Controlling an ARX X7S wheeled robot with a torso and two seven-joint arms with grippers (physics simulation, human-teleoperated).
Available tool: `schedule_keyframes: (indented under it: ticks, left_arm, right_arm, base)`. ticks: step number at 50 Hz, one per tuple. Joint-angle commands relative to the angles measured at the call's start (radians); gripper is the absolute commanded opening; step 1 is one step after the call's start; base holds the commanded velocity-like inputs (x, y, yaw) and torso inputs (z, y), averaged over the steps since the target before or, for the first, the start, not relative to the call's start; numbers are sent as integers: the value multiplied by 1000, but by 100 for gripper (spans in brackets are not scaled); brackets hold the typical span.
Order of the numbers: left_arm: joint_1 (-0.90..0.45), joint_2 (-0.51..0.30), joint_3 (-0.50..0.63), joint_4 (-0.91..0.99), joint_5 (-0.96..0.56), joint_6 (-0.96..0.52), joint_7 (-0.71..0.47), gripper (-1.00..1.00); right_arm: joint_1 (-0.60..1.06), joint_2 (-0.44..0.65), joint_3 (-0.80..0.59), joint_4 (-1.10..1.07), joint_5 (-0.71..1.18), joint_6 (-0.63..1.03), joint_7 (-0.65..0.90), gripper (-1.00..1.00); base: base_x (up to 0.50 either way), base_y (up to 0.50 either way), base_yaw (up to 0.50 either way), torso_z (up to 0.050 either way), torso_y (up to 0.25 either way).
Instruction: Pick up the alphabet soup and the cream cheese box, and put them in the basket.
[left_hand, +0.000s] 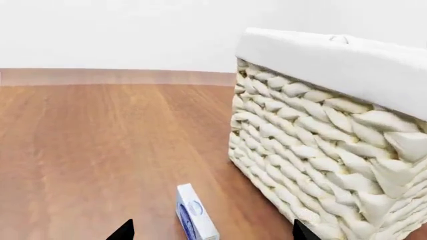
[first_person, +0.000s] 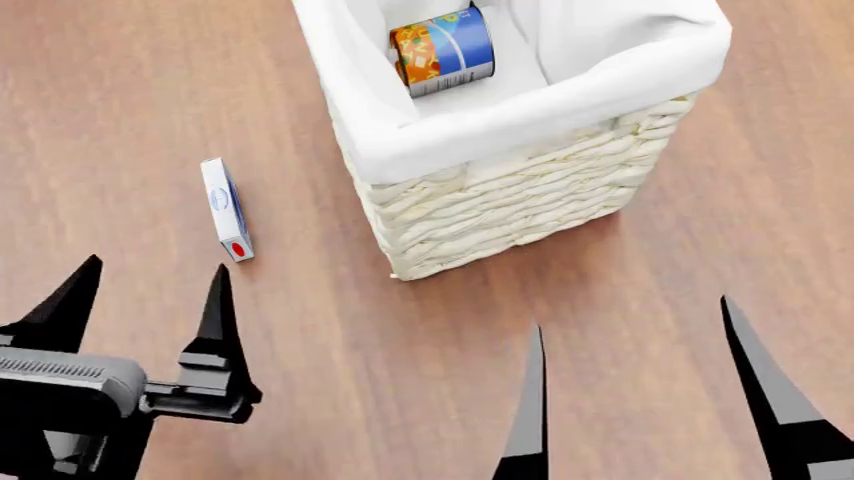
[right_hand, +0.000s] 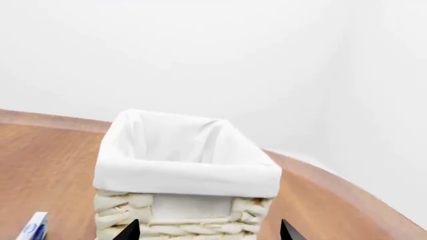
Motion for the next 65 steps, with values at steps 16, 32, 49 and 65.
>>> schedule_keyframes:
  ticks: [16, 32, 49, 65]
  left_arm:
    - [-265, 102, 21, -399, -9, 37, 102, 100]
    - [-430, 188, -8, -786, 9, 147, 116, 100]
    - [-616, 296, 68, -1424, -63, 441, 160, 100]
    - [-603, 294, 51, -1426, -59, 461, 181, -100]
  right_arm:
    - [-44, 15, 32, 14, 11, -42, -17, 100]
    - [-61, 29, 49, -1, 9, -38, -18, 100]
    - [-94, 32, 66, 9, -2, -47, -10, 100]
    - [-118, 26, 84, 32, 12, -74, -23, 100]
  base:
    - [0, 0, 0, 0, 0]
    - [0, 0, 0, 0, 0]
    - [0, 0, 0, 0, 0]
    - [0, 0, 0, 0, 0]
